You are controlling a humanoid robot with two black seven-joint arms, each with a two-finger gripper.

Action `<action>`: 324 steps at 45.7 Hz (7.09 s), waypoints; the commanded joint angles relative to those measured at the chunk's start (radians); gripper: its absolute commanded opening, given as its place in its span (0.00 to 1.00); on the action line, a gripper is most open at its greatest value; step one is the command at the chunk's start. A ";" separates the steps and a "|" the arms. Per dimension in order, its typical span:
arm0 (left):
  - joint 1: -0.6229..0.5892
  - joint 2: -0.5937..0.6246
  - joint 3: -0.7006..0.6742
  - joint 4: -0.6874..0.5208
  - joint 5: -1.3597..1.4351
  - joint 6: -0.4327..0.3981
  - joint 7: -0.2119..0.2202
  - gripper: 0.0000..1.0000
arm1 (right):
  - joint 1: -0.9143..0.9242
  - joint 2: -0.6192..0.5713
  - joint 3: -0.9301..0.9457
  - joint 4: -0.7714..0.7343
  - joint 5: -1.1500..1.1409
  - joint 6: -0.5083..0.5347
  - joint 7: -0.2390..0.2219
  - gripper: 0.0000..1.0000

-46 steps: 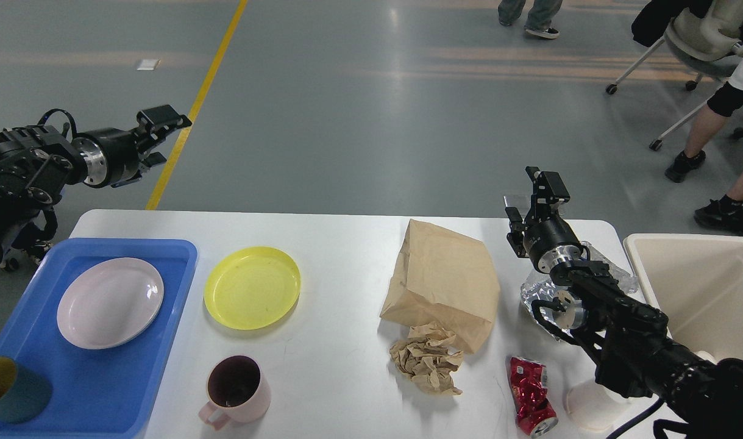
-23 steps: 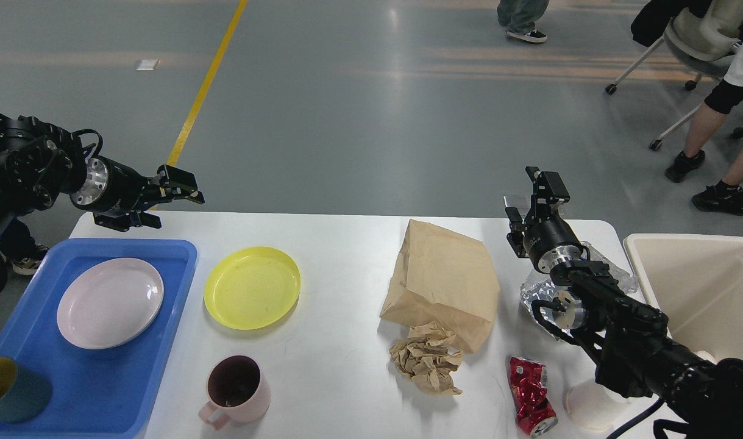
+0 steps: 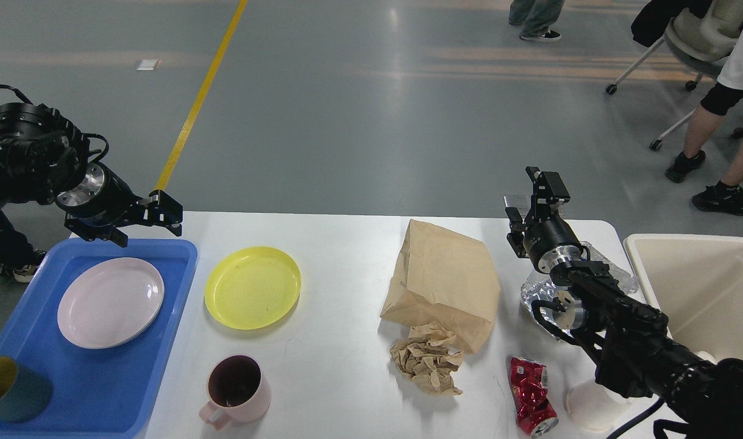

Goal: Tidy desktop
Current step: 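Reach the left gripper down to the pink mug and grasp it, then carry the pink mug onto the blue tray and release it, then move the left gripper to the edge of the yellow plate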

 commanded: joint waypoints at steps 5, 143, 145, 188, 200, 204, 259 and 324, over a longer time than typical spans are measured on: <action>-0.102 -0.017 0.127 -0.143 -0.003 0.000 -0.001 0.97 | 0.000 0.000 0.000 0.000 0.000 0.000 0.000 1.00; -0.156 -0.304 0.084 -0.482 -0.012 0.000 0.107 0.00 | 0.002 0.000 0.000 0.000 0.000 0.000 0.000 1.00; -0.159 -0.293 0.084 -0.483 -0.012 0.000 0.107 0.00 | 0.002 0.000 0.000 0.000 0.000 0.000 0.000 1.00; -0.043 0.158 0.093 -0.474 0.004 0.000 0.214 0.00 | 0.000 0.000 0.000 0.000 0.000 0.000 0.000 1.00; -0.001 0.158 0.098 -0.469 0.004 0.000 0.214 0.00 | 0.002 0.000 0.000 0.000 0.000 0.000 0.000 1.00; 0.007 0.156 0.098 -0.468 0.003 0.000 0.214 0.00 | 0.000 0.000 0.000 0.000 0.000 0.000 0.000 1.00; -0.036 0.135 0.175 -0.388 -0.014 0.000 0.194 0.82 | 0.000 0.000 0.001 0.000 0.000 0.000 0.000 1.00; -0.061 -0.187 -0.034 -0.358 -0.049 0.268 0.209 0.92 | 0.002 0.000 0.001 0.000 0.000 0.000 0.000 1.00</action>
